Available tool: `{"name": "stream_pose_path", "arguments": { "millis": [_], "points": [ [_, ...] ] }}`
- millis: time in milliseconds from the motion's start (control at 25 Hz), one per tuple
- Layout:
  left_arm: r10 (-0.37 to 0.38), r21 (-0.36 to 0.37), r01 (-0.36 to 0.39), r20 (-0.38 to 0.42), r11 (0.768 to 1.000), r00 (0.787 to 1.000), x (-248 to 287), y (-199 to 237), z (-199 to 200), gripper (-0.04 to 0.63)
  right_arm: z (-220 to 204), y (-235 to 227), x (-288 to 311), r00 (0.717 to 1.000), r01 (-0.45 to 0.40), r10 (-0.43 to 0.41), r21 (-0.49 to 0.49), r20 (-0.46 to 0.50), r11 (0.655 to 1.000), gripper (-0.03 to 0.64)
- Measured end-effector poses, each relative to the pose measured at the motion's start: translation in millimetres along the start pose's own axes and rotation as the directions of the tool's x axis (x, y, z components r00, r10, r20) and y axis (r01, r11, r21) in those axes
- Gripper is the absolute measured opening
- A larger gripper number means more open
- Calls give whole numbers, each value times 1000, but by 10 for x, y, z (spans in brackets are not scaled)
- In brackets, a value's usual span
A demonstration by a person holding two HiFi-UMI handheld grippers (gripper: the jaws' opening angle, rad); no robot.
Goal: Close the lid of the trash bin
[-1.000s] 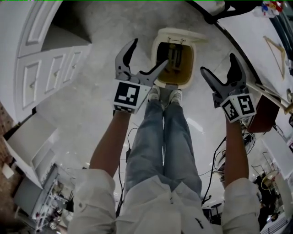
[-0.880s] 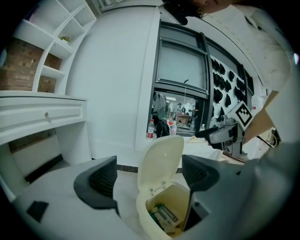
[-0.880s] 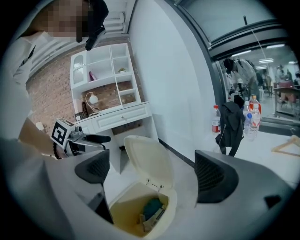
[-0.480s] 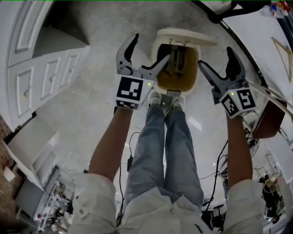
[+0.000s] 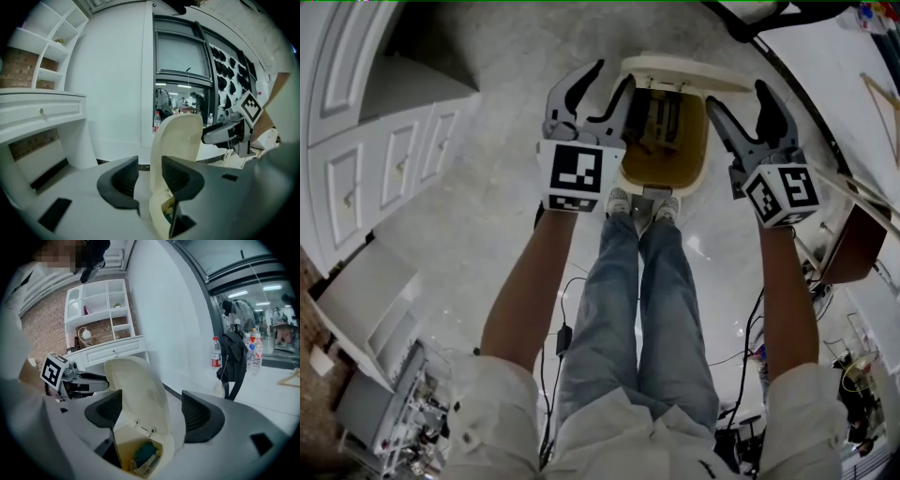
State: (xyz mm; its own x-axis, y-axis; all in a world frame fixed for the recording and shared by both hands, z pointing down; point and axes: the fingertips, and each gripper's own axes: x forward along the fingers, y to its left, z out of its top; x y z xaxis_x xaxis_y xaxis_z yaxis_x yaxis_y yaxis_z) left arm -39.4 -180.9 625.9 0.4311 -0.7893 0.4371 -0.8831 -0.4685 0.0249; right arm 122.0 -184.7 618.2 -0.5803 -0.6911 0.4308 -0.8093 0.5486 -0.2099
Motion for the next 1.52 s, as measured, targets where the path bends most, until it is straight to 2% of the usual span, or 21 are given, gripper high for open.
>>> {"name": "stream_pose_path", "arguments": {
  "millis": [400,640,880,1160,1520],
  "points": [
    [-10,52,10,0,999,1000,109,10,48,133,-7,-117,48,999,44,-46,-65,-22,997,236],
    [-16,82,16,1,997,1000,132,-36,82,117,-11,-84,64,997,62,-65,-100,-30,993,153],
    [-11,121,9,21,993,1000,125,-88,149,71,-1,-139,27,996,85,-87,-93,-20,992,98],
    [-11,140,10,9,990,1000,124,-108,144,58,23,-160,10,996,78,-82,-124,-23,989,74],
    [-5,148,4,3,989,1000,126,-106,143,55,23,-178,33,996,74,-80,-147,-35,986,75]
  ]
}}
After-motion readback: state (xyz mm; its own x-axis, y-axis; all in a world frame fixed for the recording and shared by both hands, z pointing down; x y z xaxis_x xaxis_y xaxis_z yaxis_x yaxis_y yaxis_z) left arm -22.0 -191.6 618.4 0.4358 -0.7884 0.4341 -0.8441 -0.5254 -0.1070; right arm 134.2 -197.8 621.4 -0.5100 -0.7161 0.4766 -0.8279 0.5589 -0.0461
